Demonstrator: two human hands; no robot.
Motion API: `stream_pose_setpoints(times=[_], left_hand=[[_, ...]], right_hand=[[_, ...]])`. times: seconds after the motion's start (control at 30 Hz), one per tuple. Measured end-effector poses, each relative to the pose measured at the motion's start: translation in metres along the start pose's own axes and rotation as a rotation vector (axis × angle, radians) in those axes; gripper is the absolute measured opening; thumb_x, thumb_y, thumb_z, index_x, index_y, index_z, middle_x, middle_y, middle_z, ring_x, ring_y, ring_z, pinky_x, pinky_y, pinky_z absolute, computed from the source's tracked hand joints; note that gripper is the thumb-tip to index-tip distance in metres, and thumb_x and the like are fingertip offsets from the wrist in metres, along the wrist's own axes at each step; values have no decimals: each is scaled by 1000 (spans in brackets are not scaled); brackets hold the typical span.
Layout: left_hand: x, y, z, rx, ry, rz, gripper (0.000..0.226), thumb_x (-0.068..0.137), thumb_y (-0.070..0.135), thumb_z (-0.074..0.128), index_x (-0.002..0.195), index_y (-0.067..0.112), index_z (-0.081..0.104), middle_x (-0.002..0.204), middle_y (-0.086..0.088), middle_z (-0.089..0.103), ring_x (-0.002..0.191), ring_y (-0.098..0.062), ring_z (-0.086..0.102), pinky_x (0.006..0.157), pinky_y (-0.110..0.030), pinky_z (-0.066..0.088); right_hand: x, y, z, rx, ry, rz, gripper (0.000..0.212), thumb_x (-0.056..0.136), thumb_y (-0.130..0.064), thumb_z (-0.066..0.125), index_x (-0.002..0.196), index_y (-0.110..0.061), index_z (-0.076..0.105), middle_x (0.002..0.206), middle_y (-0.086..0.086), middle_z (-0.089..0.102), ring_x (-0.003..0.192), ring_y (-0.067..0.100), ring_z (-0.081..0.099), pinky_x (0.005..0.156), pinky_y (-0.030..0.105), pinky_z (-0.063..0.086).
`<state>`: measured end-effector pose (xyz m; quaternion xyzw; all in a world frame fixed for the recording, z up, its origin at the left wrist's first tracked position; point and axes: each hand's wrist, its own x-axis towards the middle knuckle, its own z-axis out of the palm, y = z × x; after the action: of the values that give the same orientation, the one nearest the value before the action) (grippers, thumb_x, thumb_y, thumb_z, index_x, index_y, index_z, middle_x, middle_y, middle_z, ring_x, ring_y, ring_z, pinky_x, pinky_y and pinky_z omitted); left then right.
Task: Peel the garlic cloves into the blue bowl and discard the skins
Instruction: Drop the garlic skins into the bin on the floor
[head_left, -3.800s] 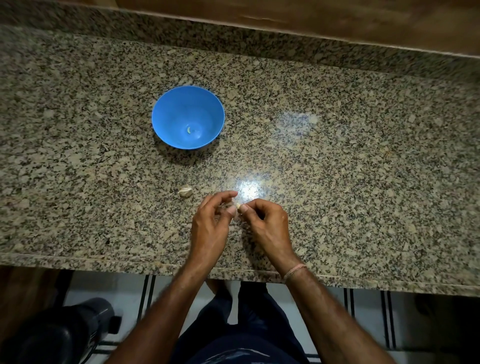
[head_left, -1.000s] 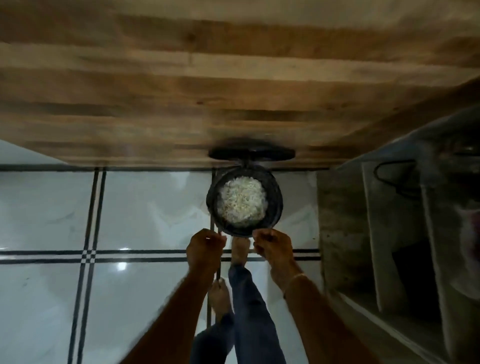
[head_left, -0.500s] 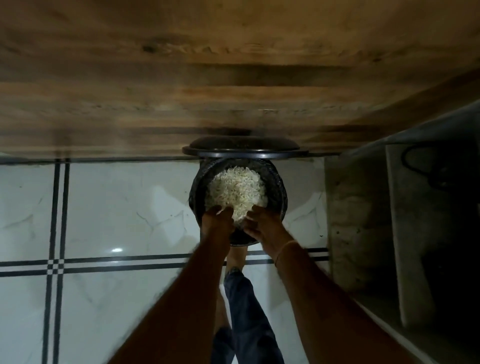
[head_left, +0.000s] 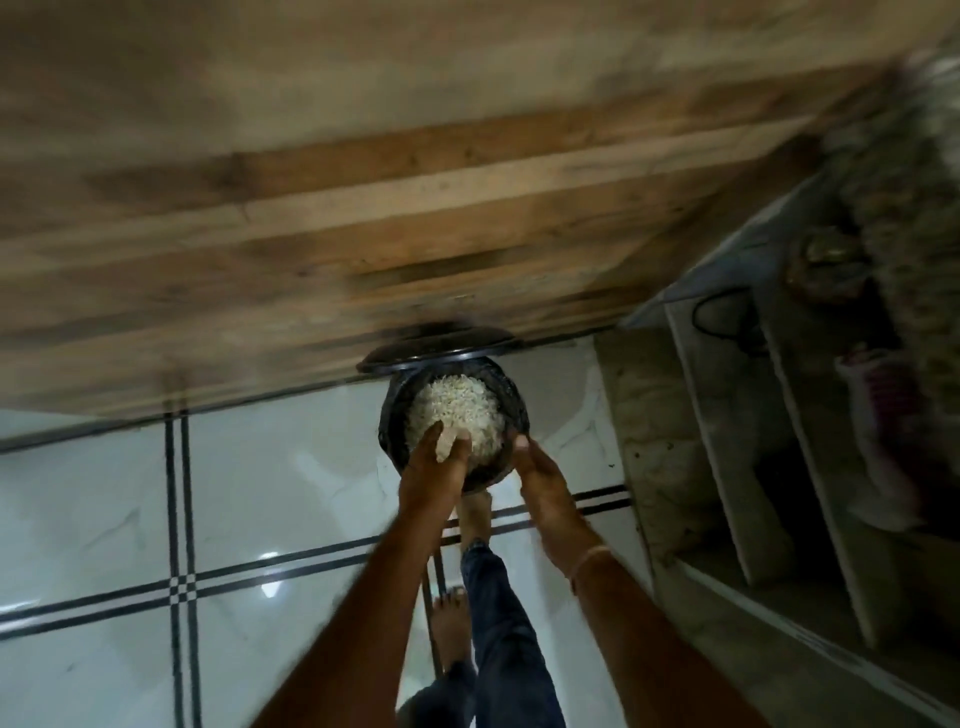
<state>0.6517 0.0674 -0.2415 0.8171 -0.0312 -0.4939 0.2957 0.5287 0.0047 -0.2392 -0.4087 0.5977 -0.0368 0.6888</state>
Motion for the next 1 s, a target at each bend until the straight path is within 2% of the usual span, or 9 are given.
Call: stream_pose_setpoints(times=[0.07,0.13,0.27,0.33,0.43,0.53,0.63,0.8,1.0], left_hand=[[-51,9,-6,263,36,195,62,104,44,56,160,27,37,164,-11,39,149,-33,38,121,-44,35],[-108,22,-4,432,32,398,62,105,41,56,161,25,36,165,-9,37,151,-31,35,121,-44,34],[-212,38,19,626,6,671,54,101,40,62,150,22,51,153,-7,54,142,-29,47,114,-45,41],[-256,40,41,644,-37,805,50,99,42,64,145,23,57,146,-5,60,136,-26,53,108,-40,43],[-314,42,85,679,-117,986,49,99,45,64,144,27,57,144,1,58,134,-20,52,105,-35,44],[-362,40,139,708,-189,1148,46,99,41,65,142,27,58,142,3,59,132,-20,51,106,-37,41],[-403,32,201,772,-220,1221,44,99,40,65,141,28,60,144,3,58,133,-21,52,106,-40,40],[-467,11,299,794,-308,1230,44,98,39,67,139,24,62,143,2,60,133,-22,53,107,-39,46],[-513,-4,399,871,-428,1266,40,95,35,71,134,26,65,129,4,66,119,-18,60,93,-33,52]], right_hand=[[-58,-12,-22,-60,64,-177,31,111,-35,46,135,-25,62,121,-10,64,103,-9,57,73,-2,44],[-113,-10,-48,-130,159,-313,27,110,-32,48,132,-27,61,121,-16,63,111,-5,57,83,-2,42],[-211,8,-101,-309,364,-459,50,106,-58,40,141,-27,59,141,-5,58,129,11,54,108,29,47],[-254,16,-130,-395,493,-518,56,105,-60,35,143,-26,59,145,-3,55,132,14,51,108,36,47],[-309,36,-179,-433,656,-549,44,109,-49,40,142,-25,59,144,-2,55,131,15,50,104,36,47],[-352,61,-233,-431,810,-568,53,107,-55,33,139,-24,61,140,-2,58,127,16,53,102,38,50],[-387,89,-289,-397,911,-558,58,105,-56,32,141,-21,61,141,0,59,128,17,54,104,37,48],[-423,150,-385,-413,985,-512,42,106,-39,45,139,-21,62,138,2,61,122,23,57,99,40,51],[-443,213,-478,-363,1071,-390,36,103,-26,61,138,-17,62,134,3,61,122,24,57,93,37,50]])
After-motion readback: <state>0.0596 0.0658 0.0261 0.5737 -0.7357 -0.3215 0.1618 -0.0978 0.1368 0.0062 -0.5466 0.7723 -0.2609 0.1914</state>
